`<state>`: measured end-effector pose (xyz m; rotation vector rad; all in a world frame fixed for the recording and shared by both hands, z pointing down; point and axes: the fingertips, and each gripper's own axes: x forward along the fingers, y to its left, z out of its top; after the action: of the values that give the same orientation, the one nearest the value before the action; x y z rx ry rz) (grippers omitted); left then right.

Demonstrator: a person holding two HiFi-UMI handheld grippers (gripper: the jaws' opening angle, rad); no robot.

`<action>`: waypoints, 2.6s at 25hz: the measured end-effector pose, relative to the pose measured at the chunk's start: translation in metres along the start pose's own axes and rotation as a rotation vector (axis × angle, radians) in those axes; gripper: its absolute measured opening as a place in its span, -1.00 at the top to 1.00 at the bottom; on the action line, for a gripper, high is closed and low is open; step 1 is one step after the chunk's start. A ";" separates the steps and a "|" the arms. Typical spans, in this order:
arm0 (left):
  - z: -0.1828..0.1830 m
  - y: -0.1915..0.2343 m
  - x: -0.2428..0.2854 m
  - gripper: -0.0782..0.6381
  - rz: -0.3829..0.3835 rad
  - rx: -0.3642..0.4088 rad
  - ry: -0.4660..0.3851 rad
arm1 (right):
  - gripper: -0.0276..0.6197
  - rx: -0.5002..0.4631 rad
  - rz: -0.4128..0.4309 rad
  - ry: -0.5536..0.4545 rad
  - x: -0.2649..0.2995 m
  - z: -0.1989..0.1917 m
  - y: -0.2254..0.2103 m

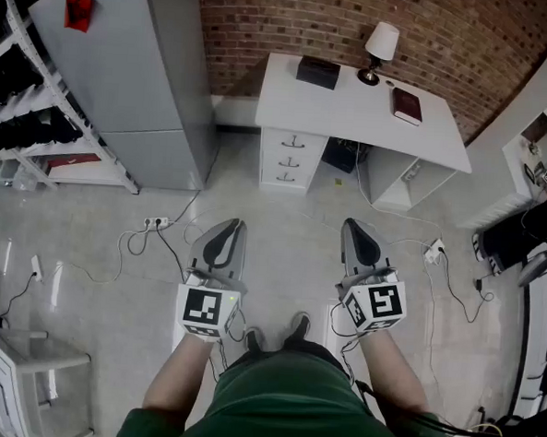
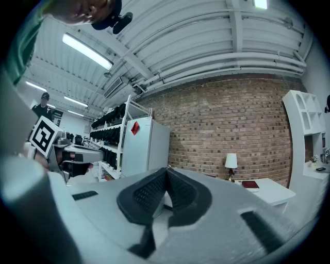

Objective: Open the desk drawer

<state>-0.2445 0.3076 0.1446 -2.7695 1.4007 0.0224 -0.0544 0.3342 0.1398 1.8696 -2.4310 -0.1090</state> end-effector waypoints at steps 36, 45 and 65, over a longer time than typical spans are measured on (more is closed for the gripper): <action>-0.043 -0.065 0.187 0.71 0.045 -0.013 0.130 | 0.91 0.086 0.102 0.028 0.068 -0.053 -0.175; -0.073 0.001 0.278 0.71 -0.010 -0.050 0.149 | 0.91 0.088 0.041 0.083 0.159 -0.068 -0.201; -0.152 0.095 0.390 0.71 -0.082 -0.153 0.257 | 0.91 0.109 0.035 0.209 0.311 -0.113 -0.200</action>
<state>-0.0906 -0.0683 0.2819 -3.0451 1.3876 -0.2483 0.0694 -0.0192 0.2363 1.7776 -2.3685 0.2137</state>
